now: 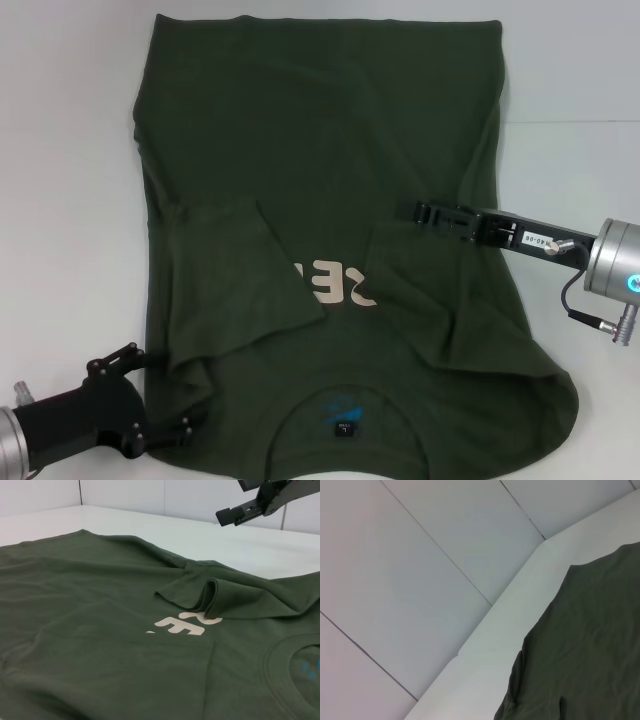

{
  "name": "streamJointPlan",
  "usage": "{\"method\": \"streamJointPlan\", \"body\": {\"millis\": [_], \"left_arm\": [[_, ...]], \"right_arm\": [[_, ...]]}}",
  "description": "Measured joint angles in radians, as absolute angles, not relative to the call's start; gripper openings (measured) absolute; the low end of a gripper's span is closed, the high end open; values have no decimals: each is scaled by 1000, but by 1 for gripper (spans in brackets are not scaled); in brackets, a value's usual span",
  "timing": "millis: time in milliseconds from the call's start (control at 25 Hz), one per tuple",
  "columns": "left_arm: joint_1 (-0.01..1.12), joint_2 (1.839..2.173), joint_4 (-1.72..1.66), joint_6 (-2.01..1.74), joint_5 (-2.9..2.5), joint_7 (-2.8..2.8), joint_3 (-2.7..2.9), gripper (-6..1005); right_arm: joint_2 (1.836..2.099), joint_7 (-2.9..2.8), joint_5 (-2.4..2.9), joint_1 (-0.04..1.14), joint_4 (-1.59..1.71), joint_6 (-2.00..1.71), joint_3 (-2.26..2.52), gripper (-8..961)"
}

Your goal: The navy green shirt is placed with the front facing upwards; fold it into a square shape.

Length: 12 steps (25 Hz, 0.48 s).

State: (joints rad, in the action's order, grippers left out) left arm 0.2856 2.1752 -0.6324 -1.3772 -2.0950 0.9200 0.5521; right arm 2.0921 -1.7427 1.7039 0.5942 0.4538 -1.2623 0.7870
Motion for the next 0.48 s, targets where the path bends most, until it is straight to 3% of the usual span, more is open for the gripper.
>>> {"method": "streamJointPlan", "body": {"millis": [480], "left_arm": [[287,2173,-649,-1357,-2106,945,553,796]], "right_arm": [[2090,-1742,1703,595,452,-1261,787,920]]}}
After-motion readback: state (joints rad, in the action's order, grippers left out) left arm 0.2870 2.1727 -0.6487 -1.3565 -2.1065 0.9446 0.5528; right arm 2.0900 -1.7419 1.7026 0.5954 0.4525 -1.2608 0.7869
